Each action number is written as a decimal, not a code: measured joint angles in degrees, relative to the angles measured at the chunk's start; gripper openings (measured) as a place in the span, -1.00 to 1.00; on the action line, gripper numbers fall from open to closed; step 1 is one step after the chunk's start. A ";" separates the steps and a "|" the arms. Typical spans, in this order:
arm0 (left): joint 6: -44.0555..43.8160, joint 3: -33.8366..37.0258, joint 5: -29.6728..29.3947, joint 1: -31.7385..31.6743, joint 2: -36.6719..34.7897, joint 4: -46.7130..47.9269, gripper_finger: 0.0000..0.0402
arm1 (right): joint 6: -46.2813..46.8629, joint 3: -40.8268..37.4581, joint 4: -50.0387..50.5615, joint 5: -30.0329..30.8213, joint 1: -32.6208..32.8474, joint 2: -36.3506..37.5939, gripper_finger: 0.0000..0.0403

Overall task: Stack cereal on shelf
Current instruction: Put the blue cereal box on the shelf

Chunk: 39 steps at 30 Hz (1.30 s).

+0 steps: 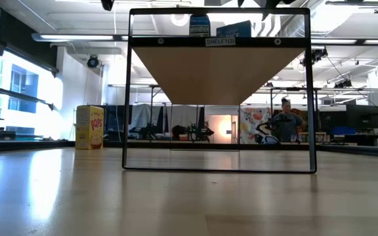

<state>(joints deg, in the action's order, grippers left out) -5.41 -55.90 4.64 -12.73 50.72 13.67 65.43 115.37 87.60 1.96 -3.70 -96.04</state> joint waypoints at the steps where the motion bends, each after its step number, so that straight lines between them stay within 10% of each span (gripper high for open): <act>1: 0.00 0.00 -0.02 0.00 0.00 -0.02 -1.00 | -0.02 0.00 -0.01 0.28 0.05 0.51 0.29; 9: 0.07 0.00 -0.17 0.00 0.00 -0.02 -1.00 | -2.92 0.00 2.56 3.97 0.45 4.06 0.08; 19: -2.69 0.02 -0.20 0.02 0.02 0.00 -1.00 | -8.73 -20.61 -0.90 3.60 0.20 15.49 -0.94; 31: -2.47 0.02 -0.74 0.00 0.00 -0.33 -1.00 | -5.37 -67.67 -58.24 1.82 -4.82 41.63 -0.99; 39: -4.22 0.02 -1.01 0.02 0.02 -0.28 -1.00 | -17.34 -74.78 -71.52 0.86 -11.98 42.04 -1.00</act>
<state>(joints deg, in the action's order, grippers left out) -9.63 -55.88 3.63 -12.71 50.74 13.39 48.09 40.60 16.08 2.82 -15.69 -54.00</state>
